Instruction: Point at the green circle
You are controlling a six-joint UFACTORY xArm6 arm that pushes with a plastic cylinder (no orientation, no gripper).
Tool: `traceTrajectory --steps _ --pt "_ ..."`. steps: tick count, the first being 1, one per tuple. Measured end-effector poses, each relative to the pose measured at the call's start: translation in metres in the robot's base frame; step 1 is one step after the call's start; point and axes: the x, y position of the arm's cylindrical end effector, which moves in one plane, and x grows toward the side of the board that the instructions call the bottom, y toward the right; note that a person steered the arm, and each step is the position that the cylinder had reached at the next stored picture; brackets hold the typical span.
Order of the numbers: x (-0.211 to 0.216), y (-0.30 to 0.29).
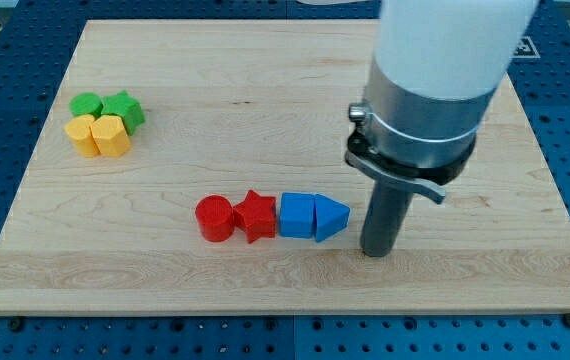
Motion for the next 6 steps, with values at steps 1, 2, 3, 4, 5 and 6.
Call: traceTrajectory --steps 1,2,3,4,5,6 --pt "-0.001 0.037" --pt "-0.020 0.061" --pt "-0.048 0.062" --pt "-0.048 0.061" --pt "-0.048 0.058" --pt "-0.048 0.055"
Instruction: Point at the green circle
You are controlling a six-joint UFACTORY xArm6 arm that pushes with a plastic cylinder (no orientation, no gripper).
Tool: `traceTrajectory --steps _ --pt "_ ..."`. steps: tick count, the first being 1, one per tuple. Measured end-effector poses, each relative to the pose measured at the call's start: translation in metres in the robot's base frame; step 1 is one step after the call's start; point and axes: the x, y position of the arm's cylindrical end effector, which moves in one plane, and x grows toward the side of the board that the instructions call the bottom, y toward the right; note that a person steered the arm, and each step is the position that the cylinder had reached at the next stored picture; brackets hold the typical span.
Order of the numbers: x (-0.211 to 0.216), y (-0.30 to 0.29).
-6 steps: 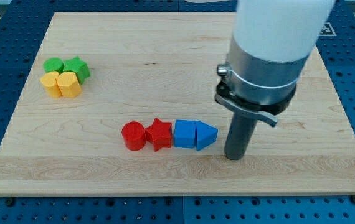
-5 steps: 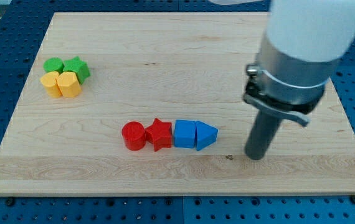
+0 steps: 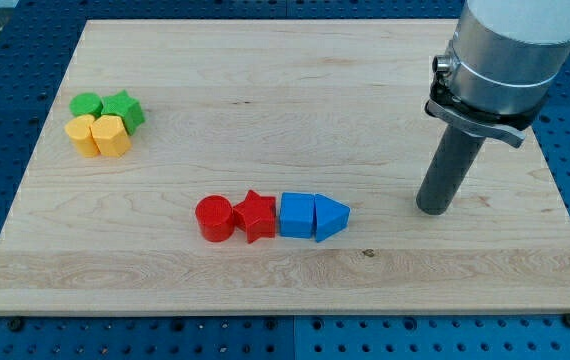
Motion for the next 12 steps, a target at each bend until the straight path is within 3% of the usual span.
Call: traceTrajectory --steps 4,5,7,9,11,12 --pt "-0.003 -0.026" --pt "-0.033 -0.047" --pt "-0.109 -0.170" --pt "-0.178 -0.332" --pt "-0.196 -0.455" --pt "-0.191 -0.454"
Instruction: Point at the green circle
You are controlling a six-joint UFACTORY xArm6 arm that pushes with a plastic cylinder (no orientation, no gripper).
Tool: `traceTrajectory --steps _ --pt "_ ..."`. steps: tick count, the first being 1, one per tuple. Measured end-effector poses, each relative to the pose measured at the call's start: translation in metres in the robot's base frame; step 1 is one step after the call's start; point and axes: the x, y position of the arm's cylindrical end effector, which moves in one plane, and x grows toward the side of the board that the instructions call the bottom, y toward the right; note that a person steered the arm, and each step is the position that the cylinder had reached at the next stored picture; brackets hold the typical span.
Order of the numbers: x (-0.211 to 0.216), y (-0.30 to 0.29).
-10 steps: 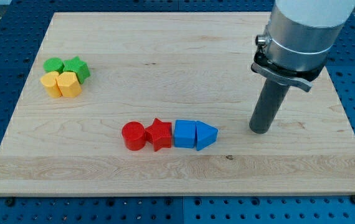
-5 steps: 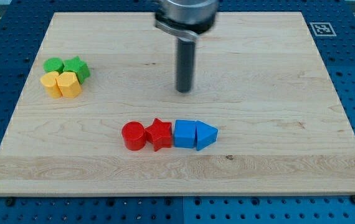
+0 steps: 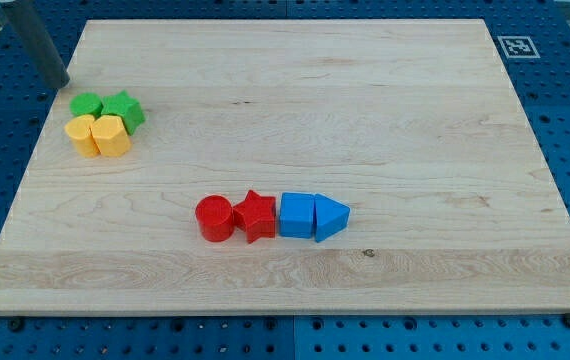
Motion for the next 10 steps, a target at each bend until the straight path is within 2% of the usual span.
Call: traceTrajectory --steps 6,8,10 --pt "0.055 0.000" --pt "0.048 0.000" --pt "0.044 0.029"
